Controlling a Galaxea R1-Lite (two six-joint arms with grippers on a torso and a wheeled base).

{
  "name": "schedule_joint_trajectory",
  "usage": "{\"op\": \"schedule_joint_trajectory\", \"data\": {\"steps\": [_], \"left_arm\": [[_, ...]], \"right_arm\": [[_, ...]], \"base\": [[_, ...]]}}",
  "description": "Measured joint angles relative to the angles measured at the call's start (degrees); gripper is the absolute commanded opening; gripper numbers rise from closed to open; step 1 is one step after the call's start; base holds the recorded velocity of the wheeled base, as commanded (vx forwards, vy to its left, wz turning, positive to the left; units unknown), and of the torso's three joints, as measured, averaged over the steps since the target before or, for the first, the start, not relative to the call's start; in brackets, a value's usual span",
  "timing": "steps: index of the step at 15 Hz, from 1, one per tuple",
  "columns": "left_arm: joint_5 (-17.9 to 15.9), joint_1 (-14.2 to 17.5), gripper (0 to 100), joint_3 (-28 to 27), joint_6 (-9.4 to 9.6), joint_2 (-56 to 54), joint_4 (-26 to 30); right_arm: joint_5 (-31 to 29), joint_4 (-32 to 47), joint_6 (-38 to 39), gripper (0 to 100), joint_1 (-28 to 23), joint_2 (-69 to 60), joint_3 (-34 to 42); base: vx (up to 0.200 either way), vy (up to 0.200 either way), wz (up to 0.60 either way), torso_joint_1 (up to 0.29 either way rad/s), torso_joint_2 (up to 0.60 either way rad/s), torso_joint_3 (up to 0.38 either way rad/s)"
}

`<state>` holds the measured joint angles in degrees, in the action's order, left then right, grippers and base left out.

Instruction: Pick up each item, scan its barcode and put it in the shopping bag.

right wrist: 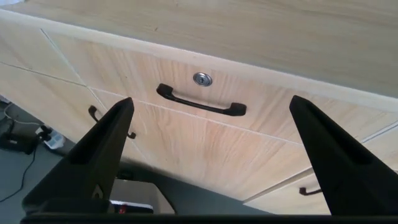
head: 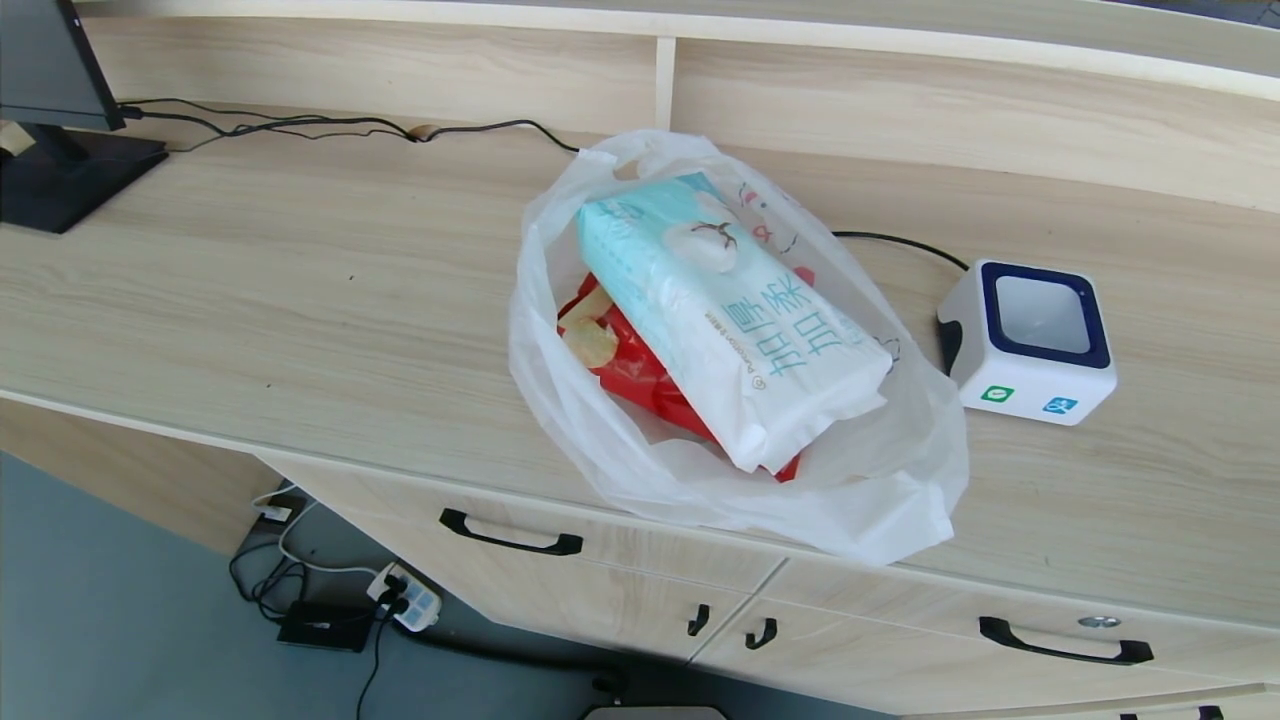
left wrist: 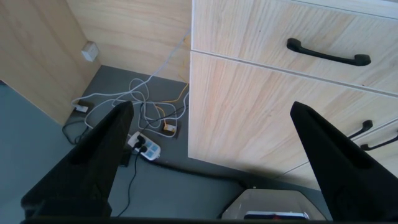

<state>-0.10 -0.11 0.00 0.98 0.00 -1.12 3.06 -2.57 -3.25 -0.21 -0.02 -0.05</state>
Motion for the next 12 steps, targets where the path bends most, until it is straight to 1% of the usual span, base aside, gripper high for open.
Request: {"op": "schedule_joint_trajectory", "data": {"steps": [2,3,4,5,6,8,12], "left_arm": [[0.00,0.00,100,0.00,0.00,0.00,-0.02],[-0.01,0.00,100,0.00,0.00,0.00,-0.02],[0.00,0.01,100,0.00,0.00,0.00,-0.02],[0.00,0.06,100,0.00,0.00,0.00,0.00],[0.02,0.04,100,0.00,0.00,0.00,-0.02],[0.02,0.04,100,0.00,0.00,0.00,-0.05],[0.00,0.00,100,0.00,0.00,0.00,-0.02]], "right_arm": [[-0.44,-0.13,1.87,100,0.02,0.00,0.00],[-1.95,-0.13,3.83,100,0.02,0.00,0.02],[-6.67,0.09,5.60,100,0.02,0.00,0.02],[-9.87,0.46,6.60,100,0.02,0.00,0.05],[-10.01,0.79,6.78,100,0.02,0.00,0.05],[-7.70,2.24,3.85,100,0.02,0.00,0.05],[-7.30,2.36,4.69,100,0.10,0.00,-0.02]], "base": [[0.000,0.000,0.00,0.000,0.00,0.000],[0.000,0.000,0.00,0.000,0.00,0.000],[0.000,0.000,0.00,0.000,0.00,0.000],[0.000,0.000,0.00,0.000,0.00,0.000],[0.000,0.000,0.00,0.000,0.00,0.000],[0.000,0.000,0.00,0.000,0.00,0.000],[0.000,0.000,0.00,0.000,0.00,0.000]]}}
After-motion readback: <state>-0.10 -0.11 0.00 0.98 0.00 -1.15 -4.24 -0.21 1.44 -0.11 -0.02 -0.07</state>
